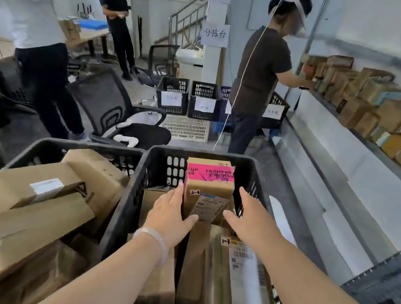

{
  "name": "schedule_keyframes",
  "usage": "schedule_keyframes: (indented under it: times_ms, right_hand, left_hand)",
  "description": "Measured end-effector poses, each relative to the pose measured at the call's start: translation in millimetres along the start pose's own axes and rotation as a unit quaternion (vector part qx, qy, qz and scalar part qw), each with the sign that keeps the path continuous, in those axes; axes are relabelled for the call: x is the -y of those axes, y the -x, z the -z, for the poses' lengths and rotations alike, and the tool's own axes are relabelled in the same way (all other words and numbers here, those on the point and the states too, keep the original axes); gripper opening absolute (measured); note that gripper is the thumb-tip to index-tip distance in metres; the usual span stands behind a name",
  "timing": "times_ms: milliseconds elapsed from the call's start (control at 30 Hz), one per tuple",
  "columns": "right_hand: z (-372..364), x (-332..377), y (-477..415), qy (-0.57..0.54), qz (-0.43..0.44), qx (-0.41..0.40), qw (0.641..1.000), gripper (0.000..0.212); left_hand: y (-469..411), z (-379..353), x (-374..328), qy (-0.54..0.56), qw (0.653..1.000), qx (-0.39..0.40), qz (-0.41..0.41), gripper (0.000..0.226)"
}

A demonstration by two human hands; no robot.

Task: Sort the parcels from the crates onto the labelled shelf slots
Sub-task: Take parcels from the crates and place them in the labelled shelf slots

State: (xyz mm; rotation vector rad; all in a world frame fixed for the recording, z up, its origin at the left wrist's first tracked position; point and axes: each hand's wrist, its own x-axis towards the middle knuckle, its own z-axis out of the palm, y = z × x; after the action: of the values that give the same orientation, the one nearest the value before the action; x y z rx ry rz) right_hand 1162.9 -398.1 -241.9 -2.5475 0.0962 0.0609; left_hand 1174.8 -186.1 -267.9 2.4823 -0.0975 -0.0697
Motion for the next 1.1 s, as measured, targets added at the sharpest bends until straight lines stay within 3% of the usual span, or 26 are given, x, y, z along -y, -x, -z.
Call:
schedule_keyframes:
  times_ms: [167,233,367,467,700,833,967,1100]
  right_hand:
    - [-16,2,-36,-0.046,-0.019,0.049,0.998,0.057]
    - [-18,3,-40,-0.082,-0.01,0.051,0.995,0.057]
    - [-9,6,-42,-0.138,0.036,-0.009,0.99,0.061]
    - [2,11,-38,-0.169,0.06,-0.061,0.982,0.068]
    - [29,26,-16,-0.222,0.079,-0.117,0.965,0.081]
    - [42,27,1,-0.22,0.097,-0.153,0.958,0.087]
    - [51,24,21,-0.254,0.088,-0.162,0.949,0.082]
    - [66,10,49,-0.294,0.048,-0.204,0.933,0.076]
  left_hand:
    - [-32,-13,2,0.03,0.999,0.023,0.02,0.081]
    - [-37,-15,0,0.075,0.997,0.014,0.02,0.08]
    - [-43,-6,-9,0.162,0.986,-0.039,-0.005,0.077]
    - [-45,6,-20,0.216,0.974,-0.069,-0.021,0.089]
    - [-37,37,-43,0.242,0.959,-0.128,-0.081,0.086]
    - [-26,42,-55,0.26,0.95,-0.137,-0.109,0.076]
    - [-15,40,-70,0.276,0.942,-0.139,-0.131,0.08]
    - [-2,26,-92,0.247,0.937,-0.103,-0.227,0.074]
